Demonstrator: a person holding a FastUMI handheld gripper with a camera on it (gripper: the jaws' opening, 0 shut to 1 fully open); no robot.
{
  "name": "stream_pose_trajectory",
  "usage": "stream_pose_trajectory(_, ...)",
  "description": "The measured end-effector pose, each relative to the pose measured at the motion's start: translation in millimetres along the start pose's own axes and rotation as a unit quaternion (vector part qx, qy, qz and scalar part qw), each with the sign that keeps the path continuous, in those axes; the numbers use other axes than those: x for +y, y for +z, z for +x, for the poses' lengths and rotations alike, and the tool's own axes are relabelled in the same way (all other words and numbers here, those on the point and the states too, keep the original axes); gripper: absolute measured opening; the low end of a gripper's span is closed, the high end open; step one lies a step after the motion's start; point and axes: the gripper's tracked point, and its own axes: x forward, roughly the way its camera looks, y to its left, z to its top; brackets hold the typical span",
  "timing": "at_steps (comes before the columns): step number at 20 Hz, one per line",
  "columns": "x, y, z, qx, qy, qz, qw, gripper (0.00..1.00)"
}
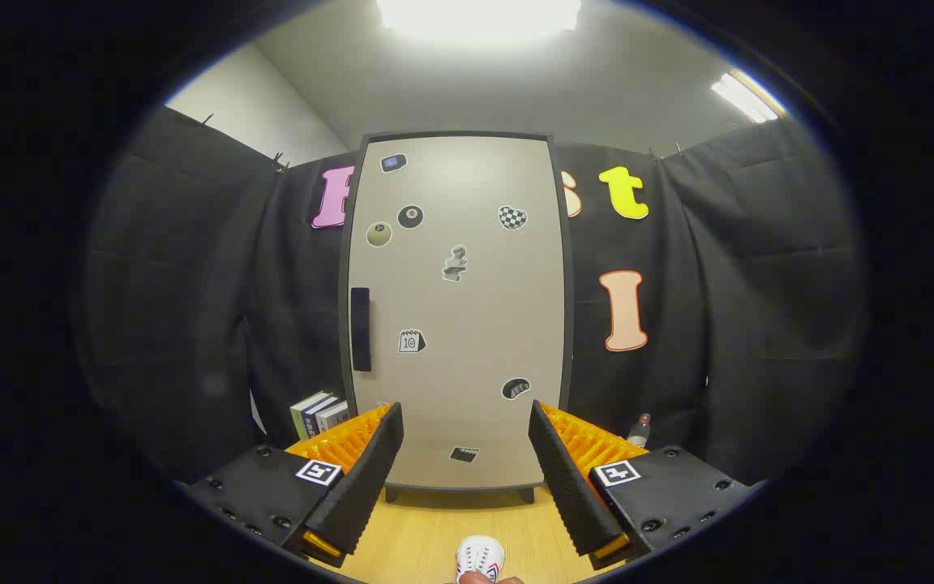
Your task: Open the shoe cabinet door, grab the shoes and put them into the shoe cabinet, then close the shoe cabinet door.
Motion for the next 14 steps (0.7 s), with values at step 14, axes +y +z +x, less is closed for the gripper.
stream_pose_trajectory(14, 20.5, 23.8, 15.5, -0.004, 0.012, -0.005, 1.000, 0.97)
